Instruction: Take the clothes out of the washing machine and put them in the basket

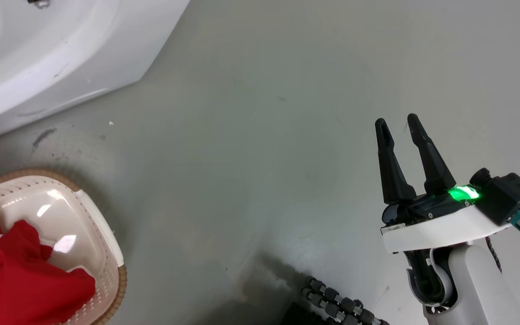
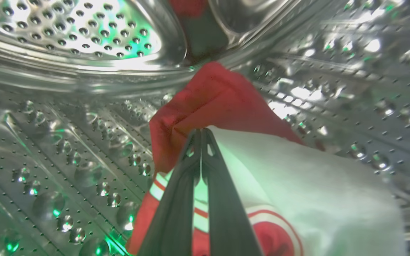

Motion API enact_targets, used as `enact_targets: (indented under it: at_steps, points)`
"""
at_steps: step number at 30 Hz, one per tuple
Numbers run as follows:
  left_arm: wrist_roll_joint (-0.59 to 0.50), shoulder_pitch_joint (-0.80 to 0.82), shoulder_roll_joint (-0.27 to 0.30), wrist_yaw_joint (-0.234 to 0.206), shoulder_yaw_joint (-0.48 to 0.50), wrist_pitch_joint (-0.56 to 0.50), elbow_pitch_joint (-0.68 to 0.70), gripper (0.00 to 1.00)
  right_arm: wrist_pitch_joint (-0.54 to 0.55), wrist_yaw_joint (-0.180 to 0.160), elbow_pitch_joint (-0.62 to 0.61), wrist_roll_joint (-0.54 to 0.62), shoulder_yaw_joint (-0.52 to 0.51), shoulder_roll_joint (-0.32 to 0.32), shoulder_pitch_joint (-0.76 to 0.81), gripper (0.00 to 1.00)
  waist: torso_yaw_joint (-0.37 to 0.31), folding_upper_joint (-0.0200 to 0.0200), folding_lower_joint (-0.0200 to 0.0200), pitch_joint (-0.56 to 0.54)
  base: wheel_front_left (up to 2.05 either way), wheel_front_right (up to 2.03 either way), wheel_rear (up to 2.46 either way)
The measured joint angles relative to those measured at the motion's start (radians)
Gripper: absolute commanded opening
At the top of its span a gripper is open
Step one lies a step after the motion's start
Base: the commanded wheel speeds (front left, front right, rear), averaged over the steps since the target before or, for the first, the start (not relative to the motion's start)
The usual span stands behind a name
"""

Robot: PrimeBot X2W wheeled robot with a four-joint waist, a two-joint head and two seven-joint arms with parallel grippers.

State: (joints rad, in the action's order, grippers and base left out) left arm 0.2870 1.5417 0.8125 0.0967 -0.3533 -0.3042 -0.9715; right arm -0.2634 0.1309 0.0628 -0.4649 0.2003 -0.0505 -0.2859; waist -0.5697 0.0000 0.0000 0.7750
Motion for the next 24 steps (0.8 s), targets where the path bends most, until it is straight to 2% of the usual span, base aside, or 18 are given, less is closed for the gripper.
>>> enact_targets:
  at_steps: [4, 16, 20, 24]
  points:
    - [0.02, -0.041, -0.014, -0.002, 0.009, 0.097, -0.018, 0.0, 0.0, 0.0, 0.007, 0.014, -0.007, 0.0, -0.002, 1.0, 0.001, 0.0, 0.0, -0.038, 0.0, 0.0, 0.0]
    - [0.097, -0.217, -0.11, -0.016, 0.052, 0.449, -0.12, 0.0, 0.0, 0.0, 0.032, 0.084, -0.051, 0.0, 0.007, 1.0, 0.054, 0.0, 0.0, -0.192, 0.0, 0.0, 0.0]
    - [0.127, -0.288, -0.151, -0.02, 0.071, 0.525, -0.14, 0.0, 0.0, 0.0, 0.046, 0.109, -0.065, 0.0, 0.03, 1.0, 0.076, 0.0, -0.0001, -0.251, 0.0, 0.0, 0.0]
    - [0.152, -0.367, -0.193, -0.031, 0.092, 0.556, -0.127, 0.0, 0.0, 0.0, 0.059, 0.132, -0.077, 0.0, 0.045, 1.0, 0.103, 0.0, -0.0001, -0.309, 0.0, 0.0, 0.0]
